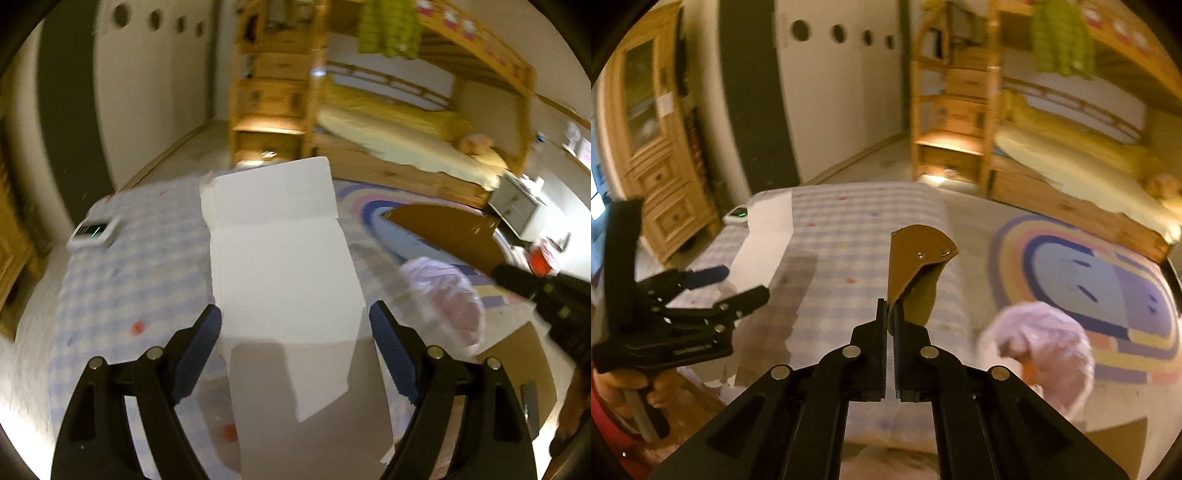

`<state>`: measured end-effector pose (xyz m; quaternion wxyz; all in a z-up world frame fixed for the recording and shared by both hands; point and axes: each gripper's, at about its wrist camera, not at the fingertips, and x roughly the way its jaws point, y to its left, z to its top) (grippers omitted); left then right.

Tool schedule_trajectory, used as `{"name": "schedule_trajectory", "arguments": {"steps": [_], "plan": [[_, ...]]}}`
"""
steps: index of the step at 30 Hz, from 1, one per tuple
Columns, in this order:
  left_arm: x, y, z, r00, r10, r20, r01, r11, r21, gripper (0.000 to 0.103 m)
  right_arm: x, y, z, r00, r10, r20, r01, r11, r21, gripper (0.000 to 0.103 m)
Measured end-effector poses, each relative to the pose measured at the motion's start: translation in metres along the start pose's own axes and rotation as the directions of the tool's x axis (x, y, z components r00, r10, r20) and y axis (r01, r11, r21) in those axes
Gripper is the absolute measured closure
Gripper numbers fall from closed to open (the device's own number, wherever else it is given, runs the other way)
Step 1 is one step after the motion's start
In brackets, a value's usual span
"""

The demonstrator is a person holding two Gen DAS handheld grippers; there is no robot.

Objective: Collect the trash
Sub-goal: 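Carry the paper sheet and leather piece over the bin and open both grippers, then move both grippers back over the now empty mattress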

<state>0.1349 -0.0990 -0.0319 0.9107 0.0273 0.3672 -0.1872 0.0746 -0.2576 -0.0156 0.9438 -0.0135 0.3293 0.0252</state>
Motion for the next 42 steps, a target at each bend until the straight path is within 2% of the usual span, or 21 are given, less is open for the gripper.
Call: {"name": "schedule_trajectory", "arguments": {"steps": [4,7,11,16,24,26,27,29,31,33,40,42], "plan": [[0.009,-0.063,0.02,0.997,-0.072,0.008,0.071,0.994,0.087,0.023,-0.018,-0.042,-0.011,0.997,-0.076,0.018,0.074,0.994,0.081,0.1],[0.024,-0.113,0.028,0.993,-0.121,-0.011,0.121,0.978,0.167,0.023,-0.029,-0.066,-0.017,0.992,-0.122,0.024,0.118,0.986,0.121,0.1],[0.044,-0.159,0.029,0.985,-0.164,-0.05,0.172,0.959,0.225,0.023,-0.036,-0.104,-0.033,0.979,-0.202,0.002,0.198,0.963,0.183,0.1],[0.076,-0.198,0.03,0.974,-0.198,-0.106,0.22,0.94,0.261,0.023,-0.032,-0.144,-0.046,0.971,-0.238,-0.034,0.239,0.941,0.241,0.1],[0.105,-0.225,0.049,0.963,-0.237,-0.127,0.262,0.932,0.252,0.022,-0.011,-0.197,-0.053,0.968,-0.242,-0.061,0.249,0.915,0.318,0.1],[0.108,-0.225,0.055,0.959,-0.254,-0.124,0.277,0.93,0.242,0.017,0.001,-0.206,-0.052,0.972,-0.225,-0.064,0.233,0.914,0.331,0.1],[0.107,-0.224,0.057,0.961,-0.254,-0.112,0.274,0.932,0.238,0.011,0.006,-0.21,-0.054,0.973,-0.219,-0.073,0.23,0.914,0.335,0.097],[0.104,-0.22,0.06,0.962,-0.259,-0.088,0.272,0.935,0.228,0.007,0.017,-0.216,-0.056,0.974,-0.205,-0.102,0.228,0.908,0.351,0.09],[0.102,-0.219,0.06,0.962,-0.261,-0.076,0.272,0.937,0.219,0.007,0.019,-0.216,-0.06,0.976,-0.195,-0.098,0.218,0.898,0.381,0.062],[0.101,-0.216,0.06,0.962,-0.262,-0.072,0.272,0.938,0.215,0.007,0.016,-0.209,-0.061,0.976,-0.198,-0.091,0.218,0.896,0.387,0.059],[0.086,-0.206,0.061,0.965,-0.256,-0.06,0.263,0.943,0.205,0.007,-0.011,-0.196,-0.065,0.974,-0.215,-0.077,0.228,0.889,0.398,0.059],[0.076,-0.199,0.058,0.97,-0.236,-0.052,0.242,0.949,0.204,0.007,-0.023,-0.191,-0.066,0.975,-0.213,-0.065,0.221,0.89,0.399,0.059]]}}
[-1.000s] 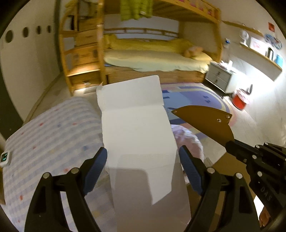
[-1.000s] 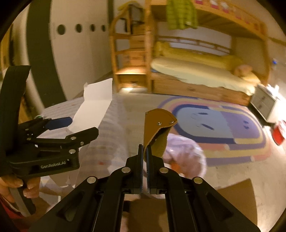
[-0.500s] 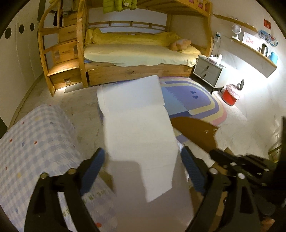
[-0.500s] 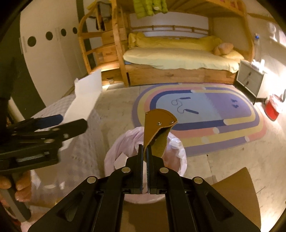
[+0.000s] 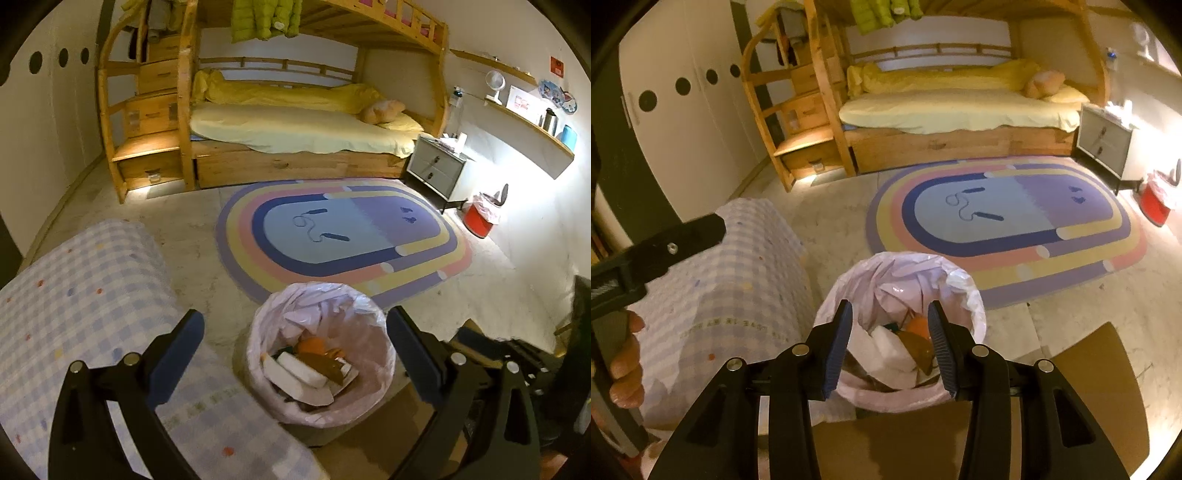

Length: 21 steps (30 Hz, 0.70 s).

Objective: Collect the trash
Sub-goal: 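Move both grippers back over the now empty mattress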

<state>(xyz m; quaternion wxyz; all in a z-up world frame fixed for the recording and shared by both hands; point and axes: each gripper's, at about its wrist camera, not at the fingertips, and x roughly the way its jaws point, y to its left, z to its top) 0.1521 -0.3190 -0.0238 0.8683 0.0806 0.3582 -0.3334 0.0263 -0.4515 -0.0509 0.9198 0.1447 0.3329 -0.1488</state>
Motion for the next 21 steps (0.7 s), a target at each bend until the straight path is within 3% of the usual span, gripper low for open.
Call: {"name": "schedule_trajectory", "arguments": {"steps": [5,8,10,11,16,21], "plan": [[-0.041,0.019,-0.014,0.998,0.061,0.017,-0.061,0.998,-0.021,0.007,-0.035,0.017,-0.006,0.999,0.037,0.001,-0.037,0.999,-0.017,0.05],[-0.074,0.036,-0.023,0.991,0.132,0.035,-0.131,0.991,-0.033,0.007,-0.053,0.03,-0.006,0.998,0.064,0.001,-0.064,0.998,-0.029,0.036],[-0.098,0.048,-0.032,0.978,0.209,0.026,-0.208,0.977,-0.044,0.007,-0.066,0.043,-0.007,0.997,0.078,0.004,-0.078,0.996,-0.044,0.018],[-0.106,0.051,-0.034,0.975,0.219,0.023,-0.218,0.975,-0.046,0.007,-0.076,0.056,-0.007,0.996,0.091,0.002,-0.091,0.994,-0.062,0.014],[-0.164,0.073,-0.055,0.951,0.309,0.013,-0.307,0.948,-0.089,0.007,-0.101,0.101,-0.007,0.99,0.144,-0.002,-0.143,0.979,-0.147,0.012],[-0.215,0.094,-0.079,0.915,0.403,-0.007,-0.399,0.904,-0.153,0.007,-0.129,0.151,-0.007,0.974,0.226,-0.02,-0.224,0.944,-0.243,0.011]]}}
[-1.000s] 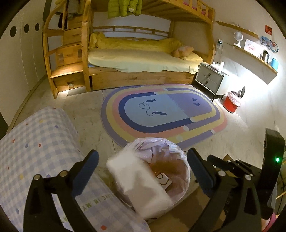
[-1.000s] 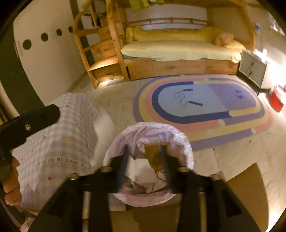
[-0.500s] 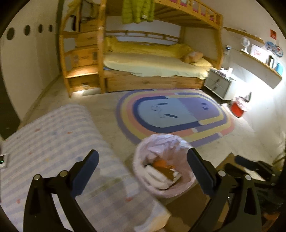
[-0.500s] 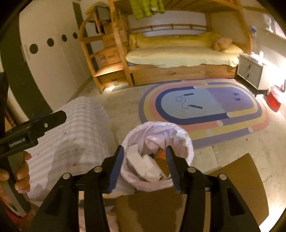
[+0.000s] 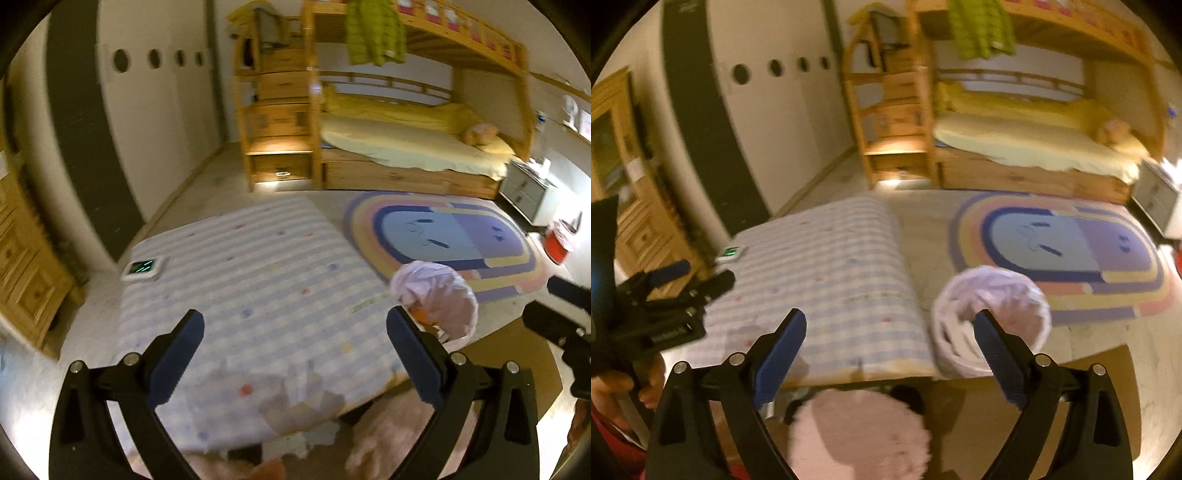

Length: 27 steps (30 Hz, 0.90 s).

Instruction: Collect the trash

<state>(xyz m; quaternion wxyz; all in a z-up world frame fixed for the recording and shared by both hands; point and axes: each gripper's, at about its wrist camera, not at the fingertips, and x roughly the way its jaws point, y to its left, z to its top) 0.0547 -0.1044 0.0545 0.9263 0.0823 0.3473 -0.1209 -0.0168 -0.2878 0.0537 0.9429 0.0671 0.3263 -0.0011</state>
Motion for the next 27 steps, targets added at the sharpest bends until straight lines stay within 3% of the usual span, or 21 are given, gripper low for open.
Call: {"name": "schedule_trajectory", "arguments": {"steps": [6,11,15,20,27], "plan": [[-0.041,0.044,-0.023,0.993,0.113,0.013,-0.112,0.99,-0.084,0.007,-0.022,0.05,0.007,0.997,0.074,0.033,-0.071,0.994,-0.087,0.009],[-0.064,0.069,-0.045,0.975,0.222,-0.018,-0.222,0.969,-0.105,0.007,-0.034,0.074,0.005,0.996,0.084,0.039,-0.079,0.989,-0.127,0.008],[-0.076,0.089,-0.063,0.97,0.234,-0.065,-0.241,0.96,-0.144,0.007,-0.04,0.088,-0.001,0.998,0.043,0.038,-0.036,0.988,-0.15,0.007],[-0.083,0.105,-0.079,0.966,0.237,-0.106,-0.254,0.949,-0.188,0.007,-0.039,0.096,-0.008,0.999,0.047,0.003,-0.046,0.985,-0.164,0.007],[-0.087,0.105,-0.082,0.968,0.232,-0.099,-0.248,0.947,-0.205,0.007,-0.04,0.099,-0.011,0.998,0.06,0.003,-0.059,0.983,-0.174,0.007]]}}
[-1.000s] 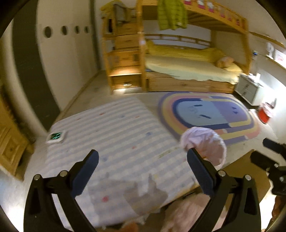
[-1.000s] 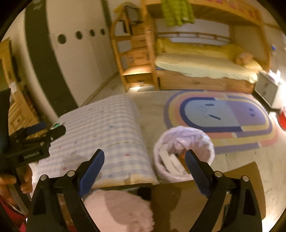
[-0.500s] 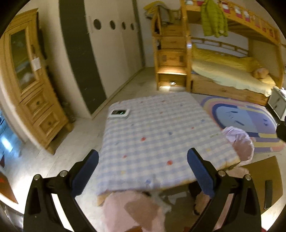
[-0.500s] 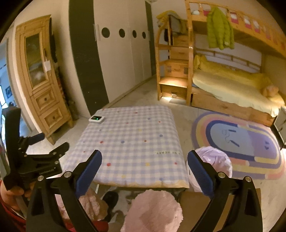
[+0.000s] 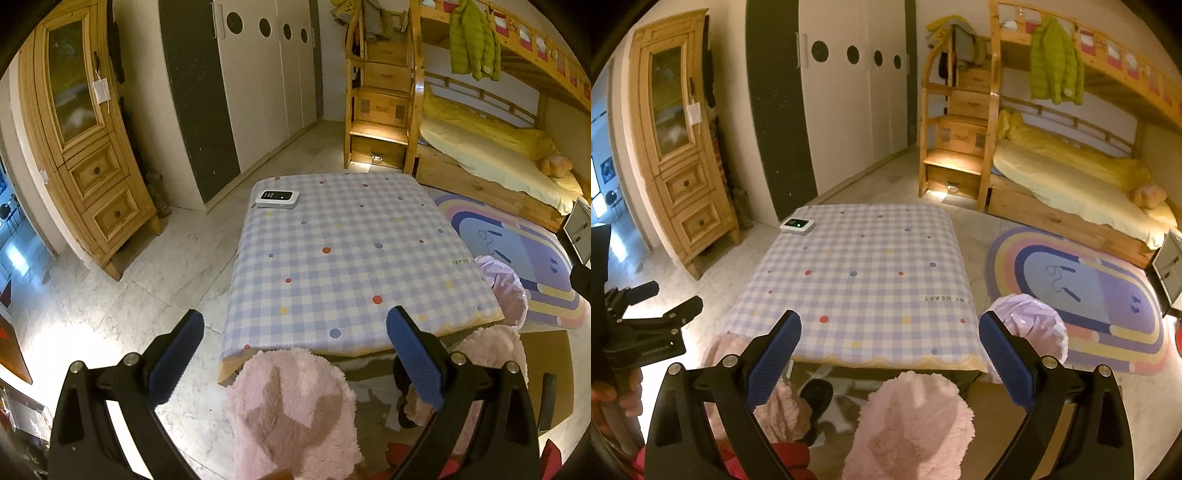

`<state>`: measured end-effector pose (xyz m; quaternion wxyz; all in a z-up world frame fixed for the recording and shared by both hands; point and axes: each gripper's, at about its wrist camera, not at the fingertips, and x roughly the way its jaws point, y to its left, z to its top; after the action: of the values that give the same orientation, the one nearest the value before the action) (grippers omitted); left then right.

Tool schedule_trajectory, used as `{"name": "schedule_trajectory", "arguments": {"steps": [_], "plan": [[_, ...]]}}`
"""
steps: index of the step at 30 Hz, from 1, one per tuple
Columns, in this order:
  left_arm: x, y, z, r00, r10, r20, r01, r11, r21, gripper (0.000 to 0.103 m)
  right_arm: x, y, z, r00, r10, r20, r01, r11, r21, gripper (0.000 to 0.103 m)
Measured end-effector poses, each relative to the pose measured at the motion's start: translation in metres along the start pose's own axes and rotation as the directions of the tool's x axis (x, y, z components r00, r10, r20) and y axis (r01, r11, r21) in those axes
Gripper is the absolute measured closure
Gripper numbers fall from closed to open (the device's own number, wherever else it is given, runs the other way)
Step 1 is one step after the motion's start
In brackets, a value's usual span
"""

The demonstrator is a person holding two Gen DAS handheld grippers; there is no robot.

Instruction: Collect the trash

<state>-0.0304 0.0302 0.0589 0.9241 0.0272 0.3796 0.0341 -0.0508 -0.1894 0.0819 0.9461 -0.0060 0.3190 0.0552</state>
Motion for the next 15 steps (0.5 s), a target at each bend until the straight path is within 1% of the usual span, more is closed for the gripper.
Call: {"name": "schedule_trajectory", "arguments": {"steps": [15], "plan": [[-0.003,-0.0066,0.0037,1.0,0.007,0.012,-0.007,1.0,0.017,0.007,-0.001,-0.0004,0.0009,1.0,-0.006,-0.003,0.006,1.0,0.011,0.007]]}}
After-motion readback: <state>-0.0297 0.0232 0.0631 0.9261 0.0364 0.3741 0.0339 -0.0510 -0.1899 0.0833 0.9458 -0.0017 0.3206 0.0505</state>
